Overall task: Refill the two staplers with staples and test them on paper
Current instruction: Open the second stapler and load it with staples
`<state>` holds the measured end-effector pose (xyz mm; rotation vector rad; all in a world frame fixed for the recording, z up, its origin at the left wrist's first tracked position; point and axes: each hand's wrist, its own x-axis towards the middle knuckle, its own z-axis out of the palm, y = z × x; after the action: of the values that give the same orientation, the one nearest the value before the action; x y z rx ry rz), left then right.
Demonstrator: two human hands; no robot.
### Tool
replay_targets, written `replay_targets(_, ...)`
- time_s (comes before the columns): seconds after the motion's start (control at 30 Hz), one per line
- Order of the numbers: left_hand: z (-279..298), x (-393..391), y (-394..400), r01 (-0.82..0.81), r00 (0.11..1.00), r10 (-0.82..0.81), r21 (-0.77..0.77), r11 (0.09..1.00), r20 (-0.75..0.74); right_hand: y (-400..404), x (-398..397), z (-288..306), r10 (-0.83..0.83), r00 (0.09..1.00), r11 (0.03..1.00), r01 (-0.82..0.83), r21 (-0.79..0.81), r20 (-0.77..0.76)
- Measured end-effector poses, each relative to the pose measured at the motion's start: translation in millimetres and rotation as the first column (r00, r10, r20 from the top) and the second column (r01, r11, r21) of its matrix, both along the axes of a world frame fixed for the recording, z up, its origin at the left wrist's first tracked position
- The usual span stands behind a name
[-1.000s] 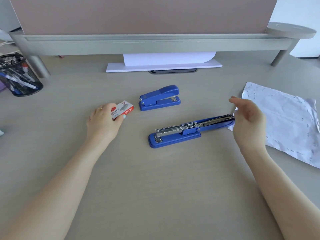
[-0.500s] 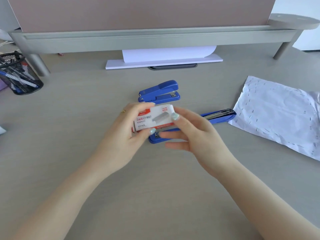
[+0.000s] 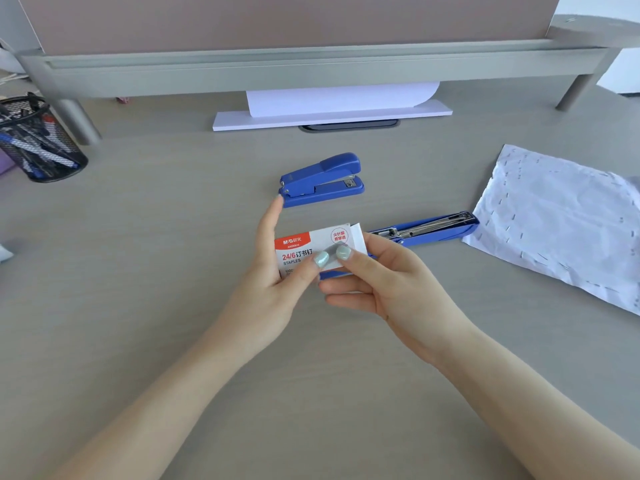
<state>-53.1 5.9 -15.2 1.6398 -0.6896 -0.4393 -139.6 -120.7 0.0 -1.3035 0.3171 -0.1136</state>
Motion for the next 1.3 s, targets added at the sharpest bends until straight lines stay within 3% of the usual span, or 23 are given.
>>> replay_targets(0.13,0,4,-1,0.051,0.998,-0.052,-0.010,0.999,-0.031,-2,1,1,-0.008,1.000,0.999,0.008,0.038,0.004)
replay_targets(0.27,3,5,1,0.095,0.972,-0.118,-0.118,0.988,-0.203,-5,1,1,-0.057,0.997,0.998,0.057,0.002,0.054)
replay_targets(0.47,5,8,3,0.069,0.901,-0.162,-0.235,0.970,-0.402,-11,-1,6,-0.120,0.968,0.949,0.177,-0.261,0.221)
replay_targets(0.67,6,7,3,0.072,0.884,-0.203,-0.306,0.949,-0.420,-16,-3,7,-0.131,0.968,0.971,0.168,-0.169,0.213)
replay_targets(0.97,5,9,3,0.058,0.872,-0.214,-0.341,0.938,-0.441,-12,-4,2,-0.115,0.953,0.800,0.257,-0.542,0.282)
replay_targets(1.17,5,9,4,0.074,0.875,-0.226,-0.343,0.936,-0.429,-9,-3,1,-0.120,0.940,0.782,0.287,-0.553,0.318)
replay_targets(1.3,5,9,4,0.078,0.890,-0.214,-0.330,0.941,-0.403,-8,-3,1,-0.123,0.947,0.821,0.265,-0.506,0.297)
